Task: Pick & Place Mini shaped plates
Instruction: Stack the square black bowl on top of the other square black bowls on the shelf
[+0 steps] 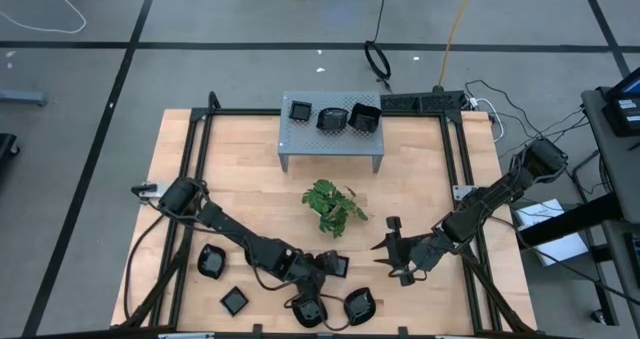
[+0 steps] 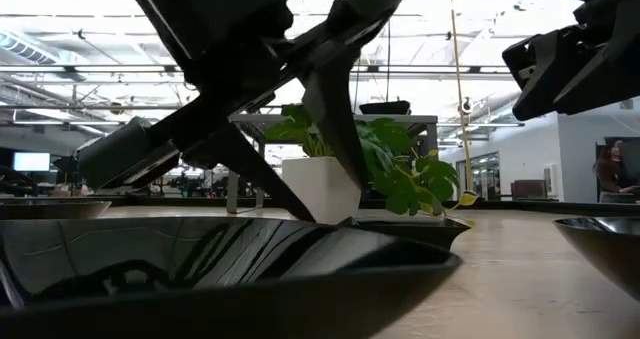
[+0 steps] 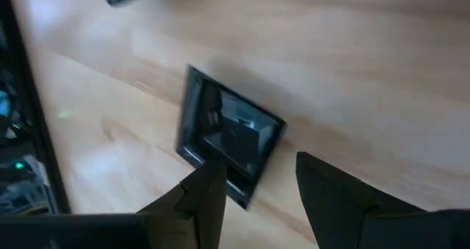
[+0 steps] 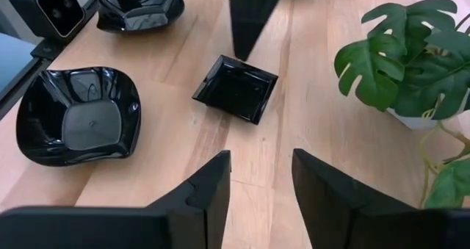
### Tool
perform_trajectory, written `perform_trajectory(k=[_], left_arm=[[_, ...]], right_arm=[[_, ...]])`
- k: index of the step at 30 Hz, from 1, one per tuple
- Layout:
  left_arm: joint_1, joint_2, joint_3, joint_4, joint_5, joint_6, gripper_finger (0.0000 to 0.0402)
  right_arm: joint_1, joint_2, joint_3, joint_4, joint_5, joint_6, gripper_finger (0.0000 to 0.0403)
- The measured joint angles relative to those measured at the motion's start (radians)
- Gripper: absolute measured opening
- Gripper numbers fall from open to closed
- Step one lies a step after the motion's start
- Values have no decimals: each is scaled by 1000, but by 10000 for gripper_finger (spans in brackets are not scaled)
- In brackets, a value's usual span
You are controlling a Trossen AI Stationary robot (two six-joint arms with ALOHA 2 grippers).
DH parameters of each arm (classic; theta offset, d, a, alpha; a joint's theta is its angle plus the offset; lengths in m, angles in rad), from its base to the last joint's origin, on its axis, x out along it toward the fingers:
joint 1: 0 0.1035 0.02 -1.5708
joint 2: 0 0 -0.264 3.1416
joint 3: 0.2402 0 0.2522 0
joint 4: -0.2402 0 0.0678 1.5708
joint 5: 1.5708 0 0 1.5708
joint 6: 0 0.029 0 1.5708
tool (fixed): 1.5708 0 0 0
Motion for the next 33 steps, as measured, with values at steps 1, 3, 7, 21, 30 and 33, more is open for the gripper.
perform_trajectory(k=[1,3,7,21,30,33], left_arm=[[0,0,0,15,3,10,170],[2,0,0,43,3,24,170],[11,0,0,49,10,58,170],[23,0,0,7,22,205,170],[40,26,2,45,43,252,170],[38,54,4,52,10,343,170]], right_arm=[[0,0,0,0,0,0,134],[0,0,0,0,0,0,134],[0,0,0,-1,0,0,134],[-5,0,0,-1,0,-18,134],[-37,1,0,-1,0,-19,134],[-41,1,0,-6,0,-19,134]])
